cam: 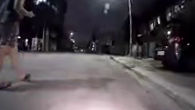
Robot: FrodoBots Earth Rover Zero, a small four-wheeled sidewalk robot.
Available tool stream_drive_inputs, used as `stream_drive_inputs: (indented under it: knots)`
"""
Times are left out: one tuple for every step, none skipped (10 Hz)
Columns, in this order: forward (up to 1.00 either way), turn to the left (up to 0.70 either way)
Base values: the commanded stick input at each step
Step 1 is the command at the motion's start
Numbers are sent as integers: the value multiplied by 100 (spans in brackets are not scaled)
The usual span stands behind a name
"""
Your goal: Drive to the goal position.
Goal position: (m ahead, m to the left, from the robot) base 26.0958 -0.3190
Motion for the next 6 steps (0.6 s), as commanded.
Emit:
stream_drive_inputs:
  knots:
    - [100, 0]
    - [100, 0]
    - [100, 0]
    - [100, 0]
    - [100, 0]
    - [100, 0]
